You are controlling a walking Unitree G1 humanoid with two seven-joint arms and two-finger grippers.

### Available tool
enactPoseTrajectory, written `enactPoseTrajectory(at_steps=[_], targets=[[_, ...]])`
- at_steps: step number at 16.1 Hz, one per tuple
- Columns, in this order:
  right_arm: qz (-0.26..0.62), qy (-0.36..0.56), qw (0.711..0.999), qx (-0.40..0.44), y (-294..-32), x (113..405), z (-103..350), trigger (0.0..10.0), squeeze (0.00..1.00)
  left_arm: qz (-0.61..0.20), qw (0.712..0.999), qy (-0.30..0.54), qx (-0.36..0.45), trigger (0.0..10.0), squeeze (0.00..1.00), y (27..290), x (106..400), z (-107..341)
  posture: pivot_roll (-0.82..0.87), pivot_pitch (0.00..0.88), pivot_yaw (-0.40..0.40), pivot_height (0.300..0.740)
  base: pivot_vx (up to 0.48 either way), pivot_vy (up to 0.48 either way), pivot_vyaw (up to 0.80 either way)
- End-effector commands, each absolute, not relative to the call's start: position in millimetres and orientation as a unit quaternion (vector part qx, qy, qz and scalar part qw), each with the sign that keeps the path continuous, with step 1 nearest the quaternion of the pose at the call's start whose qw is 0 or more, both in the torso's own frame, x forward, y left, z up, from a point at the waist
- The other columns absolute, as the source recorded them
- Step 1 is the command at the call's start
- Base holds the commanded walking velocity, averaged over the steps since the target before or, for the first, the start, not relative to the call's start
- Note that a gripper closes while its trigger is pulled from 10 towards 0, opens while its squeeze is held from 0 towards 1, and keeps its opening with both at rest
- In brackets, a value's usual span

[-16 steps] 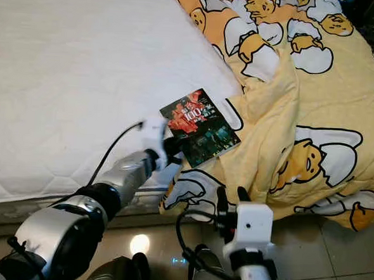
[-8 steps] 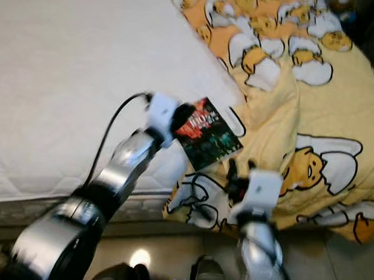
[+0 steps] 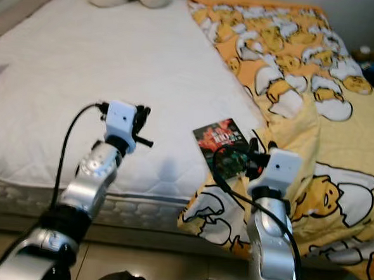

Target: Clean up the room

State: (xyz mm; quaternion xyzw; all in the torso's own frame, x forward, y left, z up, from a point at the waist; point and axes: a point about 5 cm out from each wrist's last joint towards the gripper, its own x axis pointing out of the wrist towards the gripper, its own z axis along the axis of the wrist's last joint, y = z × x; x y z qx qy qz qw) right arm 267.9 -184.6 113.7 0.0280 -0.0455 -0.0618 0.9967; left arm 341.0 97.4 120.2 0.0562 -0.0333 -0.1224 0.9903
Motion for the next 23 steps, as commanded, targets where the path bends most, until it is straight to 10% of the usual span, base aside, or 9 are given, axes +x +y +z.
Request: enactPoseTrajectory(at_steps=[1, 12, 13, 23], targets=[[-0.068, -0.049, 0.996, 0.034, -187.7, 270.0, 113.7, 10.0, 0.00, -0.104, 0.993, -0.032, 0.053, 10.0, 1.00, 100.3, 340.9, 123.0, -0.06, 0.000, 0.039, 0.740, 0.000, 0.000, 0.00], [-0.032, -0.035, 0.998, 0.036, -174.6, 285.0, 105.6, 10.0, 0.00, -0.090, 0.993, -0.012, 0.069, 10.0, 1.00, 94.4, 338.5, 122.0, -0.06, 0.000, 0.018, 0.740, 0.000, -0.262, 0.00], [-0.025, -0.035, 0.998, 0.039, -172.0, 285.3, 105.0, 10.0, 1.00, -0.084, 0.994, -0.009, 0.074, 10.0, 1.00, 96.7, 338.5, 120.6, -0.05, 0.000, 0.016, 0.740, 0.000, -0.480, 0.00], [0.004, -0.037, 0.999, 0.015, -165.3, 289.1, 104.4, 10.0, 1.00, 0.018, 0.997, 0.047, 0.054, 10.0, 1.00, 141.4, 346.1, 104.2, -0.05, 0.000, 0.009, 0.740, 0.025, -0.460, 0.00]])
